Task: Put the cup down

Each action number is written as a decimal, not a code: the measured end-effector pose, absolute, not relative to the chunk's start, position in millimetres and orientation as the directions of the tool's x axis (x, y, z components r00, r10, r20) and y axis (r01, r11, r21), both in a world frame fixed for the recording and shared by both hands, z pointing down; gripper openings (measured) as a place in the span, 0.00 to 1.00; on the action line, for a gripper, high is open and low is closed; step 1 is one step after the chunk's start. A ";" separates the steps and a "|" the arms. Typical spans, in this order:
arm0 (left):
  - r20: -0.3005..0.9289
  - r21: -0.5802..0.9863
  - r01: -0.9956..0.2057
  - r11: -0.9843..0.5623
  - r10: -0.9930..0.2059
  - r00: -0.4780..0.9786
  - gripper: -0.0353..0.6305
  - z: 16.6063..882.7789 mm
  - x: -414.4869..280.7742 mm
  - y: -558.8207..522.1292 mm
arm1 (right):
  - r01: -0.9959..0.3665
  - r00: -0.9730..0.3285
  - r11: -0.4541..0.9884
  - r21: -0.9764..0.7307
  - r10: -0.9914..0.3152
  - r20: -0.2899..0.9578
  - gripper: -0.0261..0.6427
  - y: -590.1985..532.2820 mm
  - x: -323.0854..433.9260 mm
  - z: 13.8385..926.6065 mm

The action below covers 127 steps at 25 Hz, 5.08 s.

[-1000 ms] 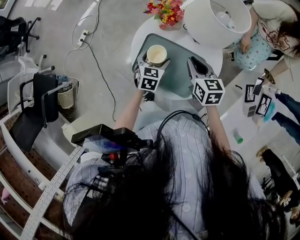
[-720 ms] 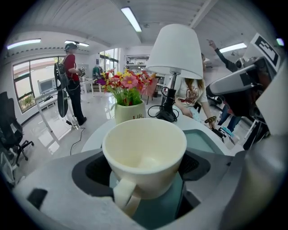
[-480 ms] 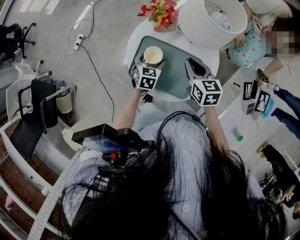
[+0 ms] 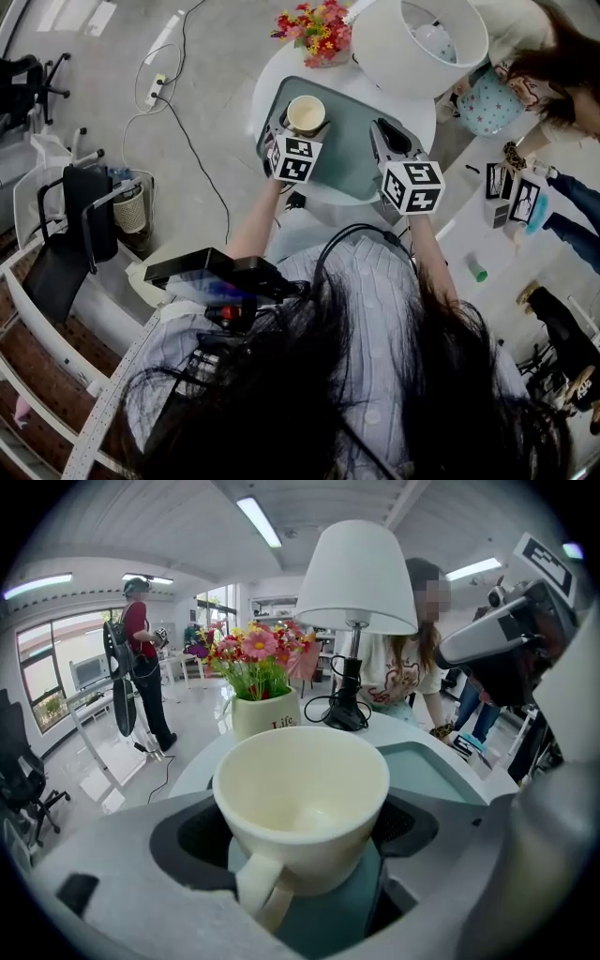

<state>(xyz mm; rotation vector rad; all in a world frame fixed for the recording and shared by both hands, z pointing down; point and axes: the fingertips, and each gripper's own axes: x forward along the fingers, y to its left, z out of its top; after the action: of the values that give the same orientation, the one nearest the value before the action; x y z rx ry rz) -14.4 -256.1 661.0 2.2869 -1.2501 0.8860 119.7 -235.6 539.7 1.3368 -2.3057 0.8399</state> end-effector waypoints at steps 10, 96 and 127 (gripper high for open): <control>0.693 0.008 -0.835 -0.550 -0.599 0.401 0.72 668.1 -15.1 -254.3 | -0.872 -0.489 0.370 -0.319 -0.666 0.563 0.13 -232.7 121.0 541.6; 0.517 0.056 -0.752 -0.657 -0.625 0.585 0.42 500.8 -51.0 -139.1 | -0.898 -0.429 0.312 -0.309 -0.776 0.463 0.13 -116.2 38.6 492.8; 0.499 0.121 -0.736 -0.666 -0.600 0.626 0.09 492.5 -98.1 -55.6 | -0.945 -0.300 0.194 -0.262 -0.833 0.466 0.13 -25.9 7.4 481.5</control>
<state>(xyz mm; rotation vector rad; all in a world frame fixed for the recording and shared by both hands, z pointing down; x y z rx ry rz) -98.1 -55.6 492.5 2.5370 -1.0758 0.6105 7.4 -25.9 481.5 1.7081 -2.2467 0.7499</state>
